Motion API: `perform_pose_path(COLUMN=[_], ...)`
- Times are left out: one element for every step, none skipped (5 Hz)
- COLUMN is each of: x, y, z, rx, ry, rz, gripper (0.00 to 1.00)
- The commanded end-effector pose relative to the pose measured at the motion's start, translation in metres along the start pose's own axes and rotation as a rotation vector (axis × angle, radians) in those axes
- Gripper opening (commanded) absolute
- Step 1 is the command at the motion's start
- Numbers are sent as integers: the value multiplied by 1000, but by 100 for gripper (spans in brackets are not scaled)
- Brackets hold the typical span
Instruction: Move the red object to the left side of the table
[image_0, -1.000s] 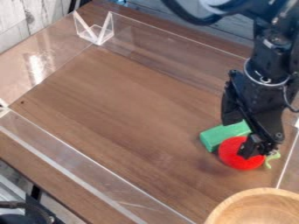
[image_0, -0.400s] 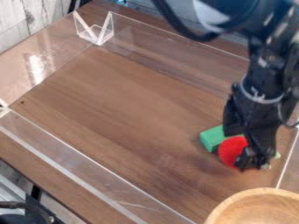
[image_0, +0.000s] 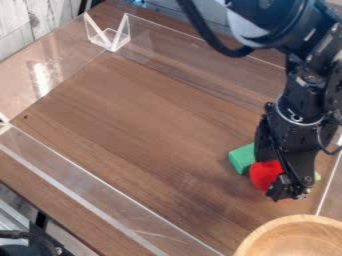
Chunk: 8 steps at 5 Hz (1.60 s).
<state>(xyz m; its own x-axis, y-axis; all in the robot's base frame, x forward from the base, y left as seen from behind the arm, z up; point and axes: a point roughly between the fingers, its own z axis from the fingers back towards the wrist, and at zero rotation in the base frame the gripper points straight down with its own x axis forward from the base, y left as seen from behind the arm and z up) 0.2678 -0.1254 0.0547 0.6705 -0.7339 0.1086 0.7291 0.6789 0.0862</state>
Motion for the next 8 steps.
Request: perform_pose_path(x=[13, 15, 17, 17, 16, 16, 16, 15], y=[4, 5, 7, 8, 10, 12, 13, 14], z=[14, 12, 11, 9, 9, 8, 7, 6], rx=[22, 23, 30, 35, 41, 47, 52, 59], ry=[-39, -37, -38, -35, -34, -33, -33, -33], rz=[-9, -12, -16, -16, -16, -16, -18, -18], gripper=[100, 100, 100, 100, 100, 100, 100, 100])
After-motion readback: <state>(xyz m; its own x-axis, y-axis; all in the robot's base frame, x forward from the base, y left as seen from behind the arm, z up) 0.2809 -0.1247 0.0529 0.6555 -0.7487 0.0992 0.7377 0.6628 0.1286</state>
